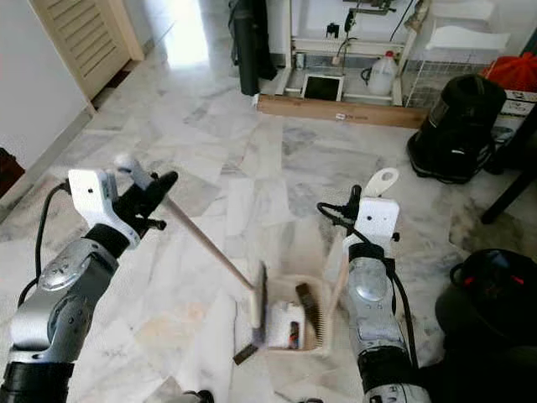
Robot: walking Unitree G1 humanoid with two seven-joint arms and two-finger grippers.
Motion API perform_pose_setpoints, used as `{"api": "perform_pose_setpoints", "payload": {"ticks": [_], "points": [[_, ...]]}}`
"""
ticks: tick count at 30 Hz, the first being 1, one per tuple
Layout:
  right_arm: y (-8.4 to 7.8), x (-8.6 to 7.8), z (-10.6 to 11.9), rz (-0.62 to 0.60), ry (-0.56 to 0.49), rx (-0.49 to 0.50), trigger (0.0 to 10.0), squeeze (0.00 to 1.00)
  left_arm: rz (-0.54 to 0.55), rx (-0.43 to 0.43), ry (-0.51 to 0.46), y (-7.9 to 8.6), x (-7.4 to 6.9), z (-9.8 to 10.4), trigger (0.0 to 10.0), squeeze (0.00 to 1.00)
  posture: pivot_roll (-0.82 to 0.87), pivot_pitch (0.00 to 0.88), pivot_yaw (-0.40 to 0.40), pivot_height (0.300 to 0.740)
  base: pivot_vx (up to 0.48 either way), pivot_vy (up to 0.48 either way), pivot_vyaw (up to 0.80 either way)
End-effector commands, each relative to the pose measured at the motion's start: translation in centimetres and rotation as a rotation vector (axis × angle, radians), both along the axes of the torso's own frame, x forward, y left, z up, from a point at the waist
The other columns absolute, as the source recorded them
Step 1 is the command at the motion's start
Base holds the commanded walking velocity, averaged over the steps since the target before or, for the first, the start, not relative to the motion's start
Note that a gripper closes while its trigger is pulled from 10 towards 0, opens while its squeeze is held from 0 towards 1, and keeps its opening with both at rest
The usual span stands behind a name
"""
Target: Sweep floor
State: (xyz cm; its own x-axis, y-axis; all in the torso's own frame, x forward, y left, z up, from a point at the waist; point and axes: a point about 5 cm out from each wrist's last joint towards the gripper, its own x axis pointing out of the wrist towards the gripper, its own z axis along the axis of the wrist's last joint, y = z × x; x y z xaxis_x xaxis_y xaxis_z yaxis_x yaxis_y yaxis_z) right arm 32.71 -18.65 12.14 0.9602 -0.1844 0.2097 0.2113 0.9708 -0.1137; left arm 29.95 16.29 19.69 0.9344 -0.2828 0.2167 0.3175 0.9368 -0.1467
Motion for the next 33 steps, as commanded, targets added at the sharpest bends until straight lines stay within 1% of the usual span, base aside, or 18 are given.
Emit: {"api": "perform_pose_setpoints", "payload": {"ticks": [1, 5, 8, 10, 12, 19, 21, 25, 28, 30, 33], "points": [[0.4, 0.0, 0.5, 0.01, -0.041, -0.017, 10.0, 0.0, -0.026, -0.034, -0.056, -0.4, -0.2, 1.2, 10.0, 0.0, 0.08, 0.139, 0.053, 0.74, 0.0, 0.0, 0.0], [0.5, -0.1, 0.2, 0.01, -0.04, -0.02, 10.0, 0.0, -0.044, -0.07, -0.052, -0.5, -0.2, 1.2, 10.0, 0.0, 0.08, 0.141, 0.054, 0.74, 0.0, 0.0, 0.0], [0.7, -0.2, -0.1, 0.015, -0.034, -0.025, 10.0, 0.0, -0.043, -0.136, -0.066, -0.1, -0.2, 1.7, 10.0, 0.0, 0.09, 0.144, 0.054, 0.74, 0.0, 0.0, 0.0], [0.8, -0.2, -0.2, 0.015, -0.034, -0.025, 10.0, 0.0, -0.045, -0.144, -0.067, -0.1, -0.2, 1.8, 10.0, 0.0, 0.09, 0.144, 0.054, 0.74, 0.0, 0.0, 0.0], [0.9, -0.2, -0.4, 0.018, -0.026, -0.028, 10.0, 0.0, -0.052, -0.184, -0.076, 0.1, -0.1, 2.4, 10.0, 0.0, 0.09, 0.144, 0.054, 0.74, 0.0, 0.0, 0.0], [0.8, -0.2, -0.7, 0.014, -0.018, -0.03, 10.0, 0.0, -0.07, -0.202, -0.074, 0.1, -0.1, 2.7, 10.0, 0.0, 0.09, 0.144, 0.053, 0.74, 0.0, 0.0, 0.0], [0.8, -0.2, -0.9, 0.012, -0.011, -0.033, 10.0, 0.0, -0.083, -0.228, -0.075, 0.0, -0.2, 3.0, 10.0, 0.0, 0.09, 0.143, 0.052, 0.74, 0.0, 0.0, 0.0], [0.7, -0.2, -0.9, 0.001, -0.016, -0.039, 10.0, 0.0, -0.089, -0.233, -0.073, -0.1, -0.2, 3.3, 10.0, 0.0, 0.09, 0.142, 0.052, 0.74, 0.0, 0.0, 0.0], [0.6, -0.2, -0.9, -0.01, -0.03, -0.047, 10.0, 0.0, -0.082, -0.231, -0.07, 0.0, -0.1, 3.4, 10.0, 0.0, 0.09, 0.14, 0.053, 0.74, 0.0, 0.0, 0.0], [0.3, -0.3, -0.5, -0.039, -0.066, -0.064, 10.0, 0.0, -0.049, -0.234, -0.062, 0.0, 0.2, 3.4, 10.0, 0.0, 0.09, 0.14, 0.054, 0.74, 0.0, 0.0, 0.0], [0.2, -0.3, -0.3, -0.05, -0.082, -0.062, 10.0, 0.0, -0.04, -0.234, -0.052, -0.2, 0.4, 3.1, 10.0, 0.0, 0.09, 0.141, 0.054, 0.74, 0.0, 0.0, 0.0]]}}
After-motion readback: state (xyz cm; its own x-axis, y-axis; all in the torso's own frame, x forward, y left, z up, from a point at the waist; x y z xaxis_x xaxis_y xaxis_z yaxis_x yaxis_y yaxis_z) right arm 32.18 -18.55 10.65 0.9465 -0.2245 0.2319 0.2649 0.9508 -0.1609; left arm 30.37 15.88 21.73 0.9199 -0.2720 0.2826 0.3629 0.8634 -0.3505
